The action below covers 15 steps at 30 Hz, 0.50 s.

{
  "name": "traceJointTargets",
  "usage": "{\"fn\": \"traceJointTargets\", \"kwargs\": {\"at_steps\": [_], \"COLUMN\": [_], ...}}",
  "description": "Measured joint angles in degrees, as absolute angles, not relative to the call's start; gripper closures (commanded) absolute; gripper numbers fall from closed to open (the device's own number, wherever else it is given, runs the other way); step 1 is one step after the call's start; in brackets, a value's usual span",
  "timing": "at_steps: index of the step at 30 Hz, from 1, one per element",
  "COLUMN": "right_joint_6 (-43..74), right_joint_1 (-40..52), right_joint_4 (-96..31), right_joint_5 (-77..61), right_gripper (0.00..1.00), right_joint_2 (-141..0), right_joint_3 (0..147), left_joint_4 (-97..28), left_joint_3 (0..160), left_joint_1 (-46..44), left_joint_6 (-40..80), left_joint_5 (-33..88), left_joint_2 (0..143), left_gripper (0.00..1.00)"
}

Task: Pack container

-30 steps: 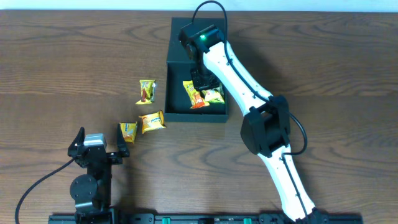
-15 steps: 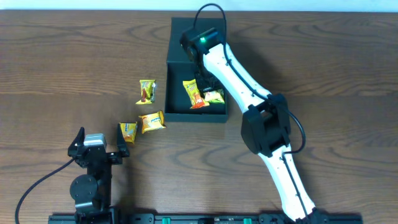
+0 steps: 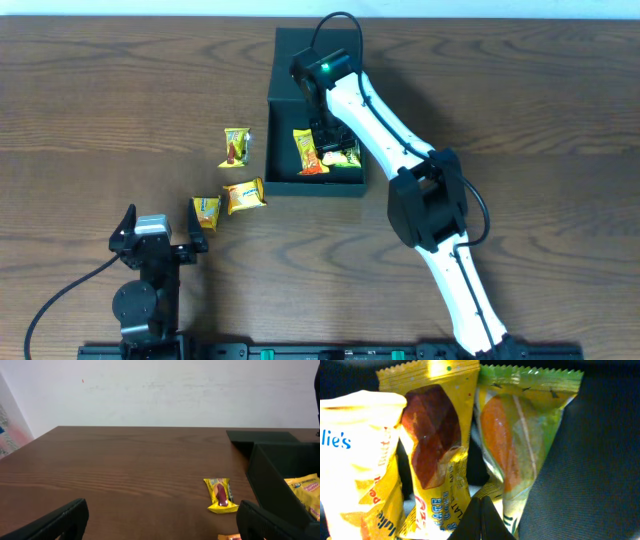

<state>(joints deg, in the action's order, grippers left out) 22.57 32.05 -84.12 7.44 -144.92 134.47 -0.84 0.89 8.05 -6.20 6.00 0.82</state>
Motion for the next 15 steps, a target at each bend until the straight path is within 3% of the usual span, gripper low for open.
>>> {"fn": "traceJointTargets", "kwargs": {"at_steps": [15], "right_joint_6": [23.0], "right_joint_1": [32.1], "right_joint_4": [-86.7], "right_joint_5": [6.1], "right_gripper": [0.98], "right_joint_2": [-144.9], "right_joint_3": [143.4], "left_joint_4": [-0.8], "left_joint_3": [0.9], "left_joint_1": [8.1], "left_joint_6": [-6.2], "left_joint_5": [6.0], "left_joint_2": [0.8], "left_gripper": [0.05]}}
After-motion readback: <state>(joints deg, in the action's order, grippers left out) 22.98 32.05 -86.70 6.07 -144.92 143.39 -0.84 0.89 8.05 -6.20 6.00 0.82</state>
